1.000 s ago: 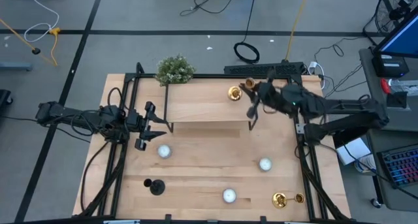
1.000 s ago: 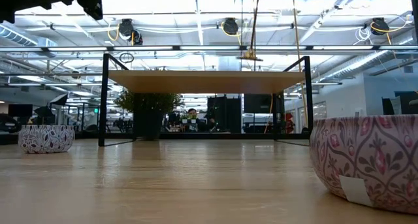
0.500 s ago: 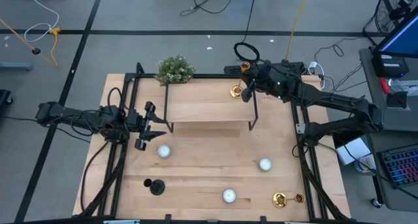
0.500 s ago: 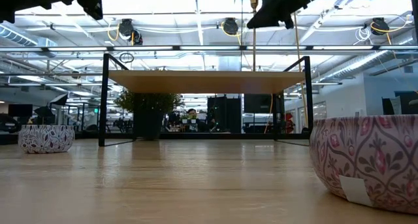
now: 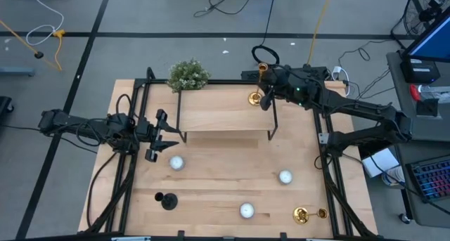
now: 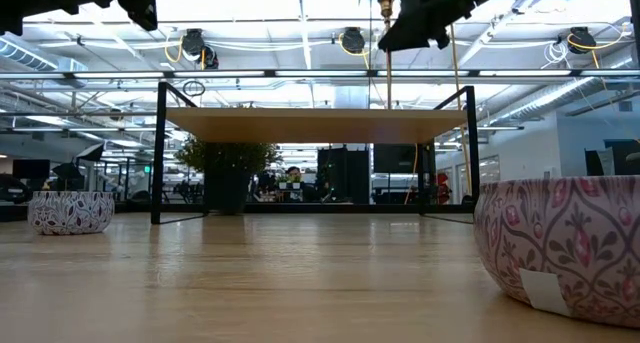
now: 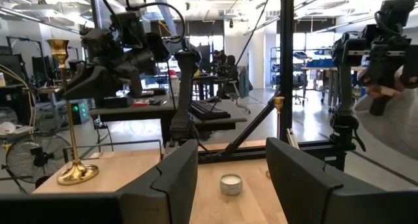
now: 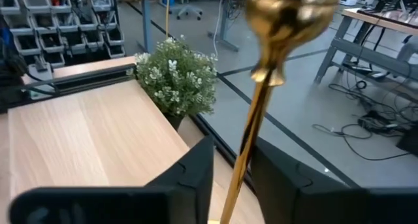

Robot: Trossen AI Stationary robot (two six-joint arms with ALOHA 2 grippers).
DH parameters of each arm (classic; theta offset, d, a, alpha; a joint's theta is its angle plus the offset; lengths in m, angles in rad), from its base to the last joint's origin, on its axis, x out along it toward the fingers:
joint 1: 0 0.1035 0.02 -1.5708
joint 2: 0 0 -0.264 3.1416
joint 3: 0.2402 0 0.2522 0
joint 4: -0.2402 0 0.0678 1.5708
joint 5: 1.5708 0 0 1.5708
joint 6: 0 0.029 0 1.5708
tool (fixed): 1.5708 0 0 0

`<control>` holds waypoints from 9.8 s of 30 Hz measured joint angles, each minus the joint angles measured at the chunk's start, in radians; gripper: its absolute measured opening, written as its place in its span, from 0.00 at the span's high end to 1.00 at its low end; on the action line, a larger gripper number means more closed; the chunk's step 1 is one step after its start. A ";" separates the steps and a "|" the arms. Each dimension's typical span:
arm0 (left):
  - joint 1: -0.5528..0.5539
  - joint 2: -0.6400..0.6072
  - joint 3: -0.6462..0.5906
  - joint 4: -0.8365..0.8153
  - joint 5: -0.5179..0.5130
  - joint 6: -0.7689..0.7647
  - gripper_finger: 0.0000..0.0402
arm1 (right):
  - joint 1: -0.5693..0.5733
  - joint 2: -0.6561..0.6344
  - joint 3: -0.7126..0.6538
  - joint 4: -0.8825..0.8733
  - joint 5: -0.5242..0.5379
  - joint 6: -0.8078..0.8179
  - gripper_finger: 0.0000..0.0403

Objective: Pick & Place candle stick holders
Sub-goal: Put the top gold candle holder on the shelf, then put the gold candle holder on the shelf

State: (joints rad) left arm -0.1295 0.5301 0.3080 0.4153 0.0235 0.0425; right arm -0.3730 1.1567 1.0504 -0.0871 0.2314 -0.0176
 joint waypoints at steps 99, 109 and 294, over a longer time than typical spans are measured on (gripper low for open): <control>0.000 0.000 0.000 0.006 -0.097 -0.077 0.54 | 1.397 -0.301 -0.809 0.539 -0.347 0.571 0.69; 0.000 0.000 0.000 0.008 -0.129 -0.077 0.54 | 1.396 -0.135 -0.809 0.726 -0.280 0.458 0.69; 0.264 0.531 0.789 -0.713 -0.655 -0.028 0.97 | 0.696 0.184 -0.409 0.636 0.209 0.058 0.47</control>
State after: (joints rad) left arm 0.1340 1.0611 1.0969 -0.2974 -0.6312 0.0141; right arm 0.3225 1.3411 0.6414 0.5488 0.4408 0.0406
